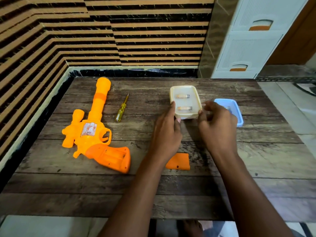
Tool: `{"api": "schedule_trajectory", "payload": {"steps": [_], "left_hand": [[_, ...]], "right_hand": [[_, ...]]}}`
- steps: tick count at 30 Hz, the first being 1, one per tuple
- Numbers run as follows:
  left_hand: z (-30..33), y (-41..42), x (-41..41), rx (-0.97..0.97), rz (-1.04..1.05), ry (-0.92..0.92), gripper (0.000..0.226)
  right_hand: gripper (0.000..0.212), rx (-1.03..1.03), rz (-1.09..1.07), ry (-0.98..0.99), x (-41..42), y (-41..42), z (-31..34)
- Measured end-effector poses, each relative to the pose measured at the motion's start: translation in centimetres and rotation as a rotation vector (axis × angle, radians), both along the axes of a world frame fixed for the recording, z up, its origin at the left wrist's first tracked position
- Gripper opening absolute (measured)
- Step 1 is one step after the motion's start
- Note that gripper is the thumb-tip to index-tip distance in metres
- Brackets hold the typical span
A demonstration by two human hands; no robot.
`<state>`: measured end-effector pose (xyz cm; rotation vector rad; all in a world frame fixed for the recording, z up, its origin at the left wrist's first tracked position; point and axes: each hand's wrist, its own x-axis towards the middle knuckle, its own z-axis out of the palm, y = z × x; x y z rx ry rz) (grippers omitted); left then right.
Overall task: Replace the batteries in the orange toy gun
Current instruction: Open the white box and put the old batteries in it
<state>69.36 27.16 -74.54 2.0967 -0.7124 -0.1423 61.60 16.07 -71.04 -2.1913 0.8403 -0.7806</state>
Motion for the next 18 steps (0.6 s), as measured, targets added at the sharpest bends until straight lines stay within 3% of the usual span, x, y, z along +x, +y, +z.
{"api": "schedule_trajectory", "payload": {"steps": [3,6,9,16,18], "left_hand": [[0.0,0.3,0.1,-0.013,-0.025,0.038,0.057],[0.1,0.4,0.1,-0.027,-0.03,0.04,0.056],[0.2,0.5,0.1,-0.033,-0.028,0.072,0.057],[0.3,1.1,0.3,-0.107,-0.02,0.146,0.056],[0.7,1.2,0.2,-0.121,0.039,0.112,0.053]], "right_hand": [[0.033,-0.153,-0.081,-0.06,-0.9,-0.7,-0.1],[0.043,-0.203,-0.174,0.185,-1.0,-1.7,-0.6],[0.04,-0.061,-0.187,0.359,-0.9,-2.4,-1.2],[0.027,-0.004,-0.253,0.102,-1.1,-3.6,-1.2],[0.033,0.04,-0.265,0.023,-1.1,-3.6,-0.9]]}}
